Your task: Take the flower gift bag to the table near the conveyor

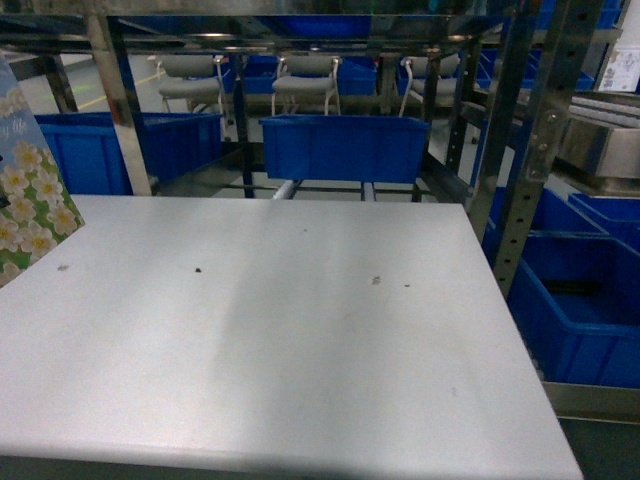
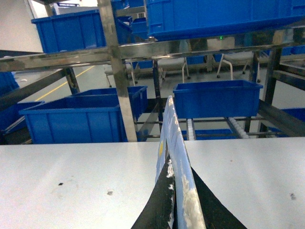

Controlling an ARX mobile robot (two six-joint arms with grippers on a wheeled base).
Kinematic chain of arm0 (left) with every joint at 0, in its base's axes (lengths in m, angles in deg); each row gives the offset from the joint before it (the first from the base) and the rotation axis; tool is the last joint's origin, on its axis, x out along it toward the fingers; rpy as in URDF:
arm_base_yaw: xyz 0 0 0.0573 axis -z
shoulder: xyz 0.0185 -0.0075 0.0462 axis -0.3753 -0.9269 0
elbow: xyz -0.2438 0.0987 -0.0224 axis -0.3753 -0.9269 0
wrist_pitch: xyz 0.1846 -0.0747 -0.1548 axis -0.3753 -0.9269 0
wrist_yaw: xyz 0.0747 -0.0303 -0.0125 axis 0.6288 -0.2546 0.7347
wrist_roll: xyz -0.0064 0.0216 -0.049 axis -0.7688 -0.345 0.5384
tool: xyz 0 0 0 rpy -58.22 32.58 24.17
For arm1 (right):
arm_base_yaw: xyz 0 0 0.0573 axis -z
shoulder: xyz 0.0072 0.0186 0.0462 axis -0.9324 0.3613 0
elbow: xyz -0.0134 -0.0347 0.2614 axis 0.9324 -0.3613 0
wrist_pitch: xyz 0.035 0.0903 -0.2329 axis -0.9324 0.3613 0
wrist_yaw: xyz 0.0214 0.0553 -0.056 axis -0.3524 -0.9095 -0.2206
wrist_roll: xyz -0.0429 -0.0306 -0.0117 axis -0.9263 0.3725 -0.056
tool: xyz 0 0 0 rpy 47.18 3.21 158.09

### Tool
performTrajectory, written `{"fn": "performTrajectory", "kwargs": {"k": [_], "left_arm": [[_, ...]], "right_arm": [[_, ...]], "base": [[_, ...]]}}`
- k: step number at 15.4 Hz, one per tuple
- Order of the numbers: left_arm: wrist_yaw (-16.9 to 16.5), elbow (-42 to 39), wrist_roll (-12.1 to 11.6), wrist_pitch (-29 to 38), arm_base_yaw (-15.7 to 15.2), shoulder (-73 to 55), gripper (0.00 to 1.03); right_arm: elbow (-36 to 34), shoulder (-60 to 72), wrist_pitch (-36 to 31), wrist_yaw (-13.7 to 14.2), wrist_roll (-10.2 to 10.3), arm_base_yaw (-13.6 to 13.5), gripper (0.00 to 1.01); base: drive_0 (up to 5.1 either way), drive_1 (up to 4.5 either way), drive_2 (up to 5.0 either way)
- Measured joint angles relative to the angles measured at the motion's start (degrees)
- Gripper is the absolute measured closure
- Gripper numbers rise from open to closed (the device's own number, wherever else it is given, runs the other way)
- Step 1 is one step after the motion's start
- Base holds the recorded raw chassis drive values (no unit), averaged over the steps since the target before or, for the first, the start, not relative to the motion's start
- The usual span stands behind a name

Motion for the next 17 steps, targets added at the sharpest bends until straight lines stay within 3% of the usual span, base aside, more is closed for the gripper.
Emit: {"fn": "performTrajectory", "kwargs": {"k": [17], "left_arm": [[0.0,0.0,0.0,-0.1,0.0,0.0,1.01]], "right_arm": [[0.0,0.0,0.0,0.0,0.0,0.0,0.99]], "base": [[-5.0,2.42,2.4]]}}
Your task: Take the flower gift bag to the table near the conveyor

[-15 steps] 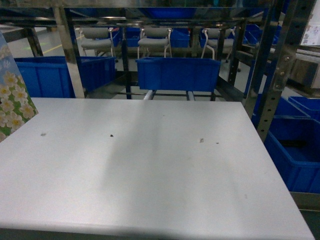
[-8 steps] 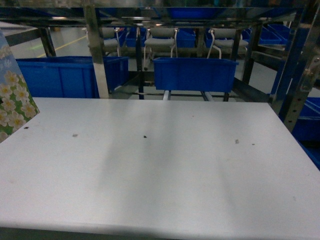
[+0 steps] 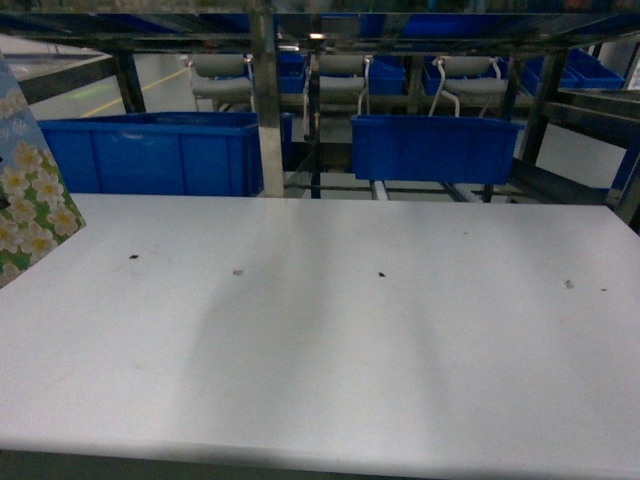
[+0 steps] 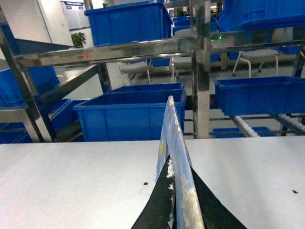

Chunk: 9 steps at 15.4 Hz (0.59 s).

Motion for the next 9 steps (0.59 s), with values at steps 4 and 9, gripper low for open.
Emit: {"fn": "performTrajectory", "kwargs": {"k": [4,9], "left_arm": [[0.0,0.0,0.0,0.1,0.0,0.0,1.01],[0.0,0.0,0.0,0.1,0.0,0.0,1.01]], "right_arm": [[0.0,0.0,0.1,0.0,0.0,0.0,0.99],[0.0,0.0,-0.1,0.0,0.0,0.0,0.99]], "base": [[-5.0,2.43,2.4],[-4.9,2.54,2.5]]}}
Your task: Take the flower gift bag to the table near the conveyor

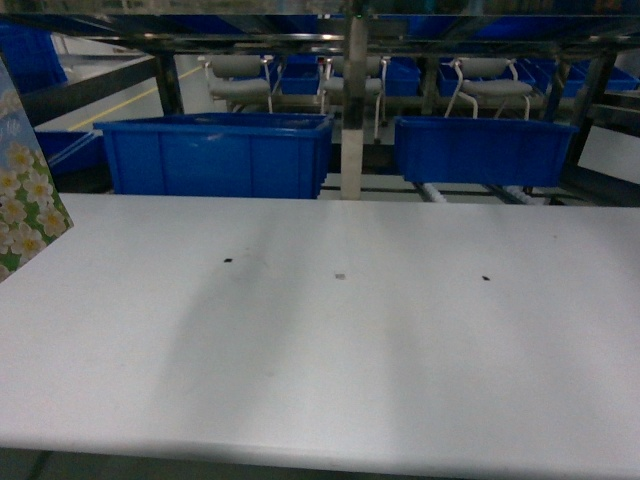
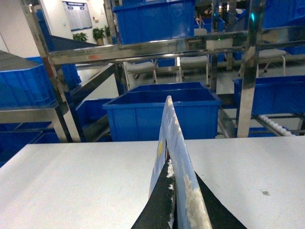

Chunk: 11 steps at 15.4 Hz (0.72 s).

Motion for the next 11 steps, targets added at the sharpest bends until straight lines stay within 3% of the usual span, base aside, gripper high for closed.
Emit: {"fn": "performTrajectory", "kwargs": {"k": [1,7,11], "left_arm": [[0.0,0.0,0.0,0.0,0.0,0.0,1.01],[0.1,0.0,0.0,-0.1,0.0,0.2,1.01],[0.0,0.0,0.0,-0.1,0.0,0.1,1.01]], "right_arm": [[0.0,0.0,-0.1,0.0,0.0,0.0,0.99],[-0.1,-0.3,0.2,-0.2,0.0,0.0,0.99],[-0.1,-0.3,-0.2,-0.2,0.0,0.0,0.99]], "base": [[-4.9,2.54,2.5],[0.0,0.0,0.0],[0.0,4.34,-4.3]]}}
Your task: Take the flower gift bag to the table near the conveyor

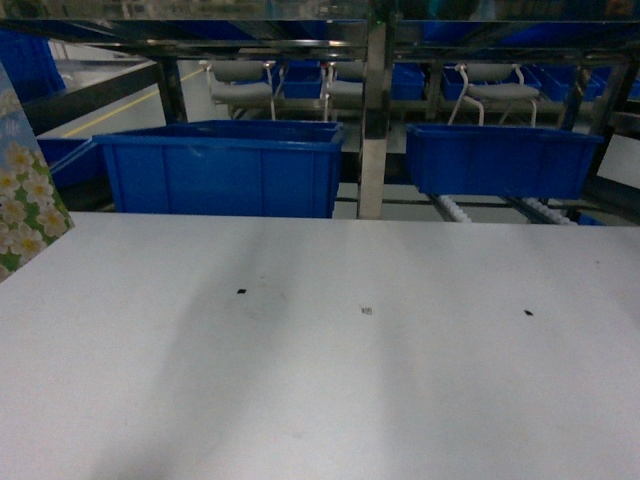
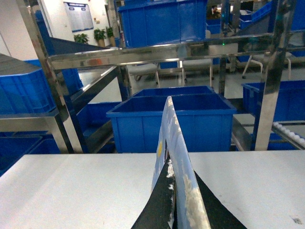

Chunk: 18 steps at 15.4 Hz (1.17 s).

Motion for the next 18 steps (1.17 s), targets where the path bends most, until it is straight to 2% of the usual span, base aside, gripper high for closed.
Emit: {"fn": "performTrajectory", "kwargs": {"k": [3,9,10,11,12,15,18], "left_arm": [[-0.2,0.0,0.0,0.1,0.0,-0.2,1.01],[0.0,0.0,0.0,0.0,0.0,-0.4,1.01],[0.0,0.0,0.0,0.0,0.0,-0.4,1.01],[0.0,0.0,0.0,0.0,0.0,-0.4,1.01],[-0.2,0.0,0.0,0.0,0.1,-0.4,1.01],[0.0,0.0,0.0,0.0,0.0,-0.4,1.01],[0.0,0.0,0.0,0.0,0.0,-0.4,1.01]], "right_arm": [[0.0,0.0,0.1,0.0,0.0,0.0,0.99],[-0.1,0.8,-1.2,-0.4,-0.1,0.0,0.99],[-0.8,3.3,-5.7,-1.8,-0.7,0.0,0.99],[-1.1,4.8,-7.5,-2.3,-0.8,0.0,0.99],[-2.9,11.9,-13.9,-2.5,-1.1,-0.8,0.99],[-3.4,35.8,-35.4,2.0,-2.3,-6.4,0.99],[1.8,57.2,-47.6,5.3,-2.0,-8.3,0.99]], "base": [[0.1,4.45,-4.2],[0.0,0.0,0.0],[0.0,0.0,0.0],[0.0,0.0,0.0],[0.0,0.0,0.0],[0.0,0.0,0.0],[0.0,0.0,0.0]]}}
